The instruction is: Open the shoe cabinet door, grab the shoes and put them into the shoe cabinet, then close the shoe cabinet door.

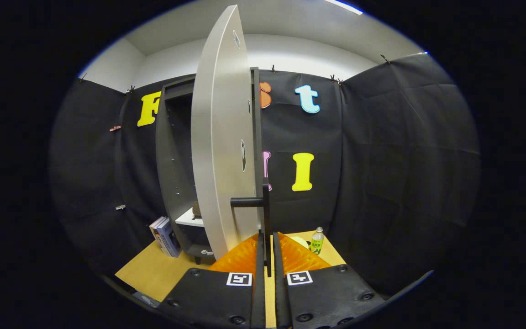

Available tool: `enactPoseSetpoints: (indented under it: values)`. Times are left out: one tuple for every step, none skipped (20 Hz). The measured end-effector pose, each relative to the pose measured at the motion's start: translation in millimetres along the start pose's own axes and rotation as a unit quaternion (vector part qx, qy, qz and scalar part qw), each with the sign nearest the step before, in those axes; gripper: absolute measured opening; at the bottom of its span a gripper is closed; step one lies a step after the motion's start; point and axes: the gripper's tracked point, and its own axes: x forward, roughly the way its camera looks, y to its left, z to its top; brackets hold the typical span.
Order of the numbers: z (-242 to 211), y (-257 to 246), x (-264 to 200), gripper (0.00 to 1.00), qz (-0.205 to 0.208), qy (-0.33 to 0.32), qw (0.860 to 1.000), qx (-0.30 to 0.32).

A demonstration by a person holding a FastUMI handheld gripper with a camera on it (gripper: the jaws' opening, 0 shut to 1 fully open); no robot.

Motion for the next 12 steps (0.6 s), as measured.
enactPoseSetpoints:
  values:
    - [2, 0, -1, 0.13, 0.008, -0.001, 1.0, 0.004]
    - [3, 5, -3, 0.14, 0.018, -0.001, 1.0, 0.01]
    - [2, 8, -3, 0.14, 0.022, -0.003, 1.0, 0.007]
    - [0, 8, -4, 0.14, 0.021, -0.002, 1.0, -0.004]
    - [-4, 4, -5, 0.14, 0.01, 0.004, 1.0, -0.018]
    - [-9, -4, -7, 0.14, -0.006, 0.007, 0.999, -0.032]
    - [-11, -7, -14, 0.16, -0.017, 0.017, 0.999, -0.043]
    - [-17, -7, -22, 0.21, -0.021, 0.028, 0.998, -0.046]
    - [-24, 0, -29, 0.27, -0.017, 0.043, 0.998, -0.042]
    - [-32, 4, -37, 0.3, -0.018, 0.057, 0.998, -0.034]
    - [-41, 11, -44, 0.34, -0.013, 0.07, 0.997, -0.024]
    - [-52, 24, -51, 0.41, -0.003, 0.085, 0.996, -0.012]
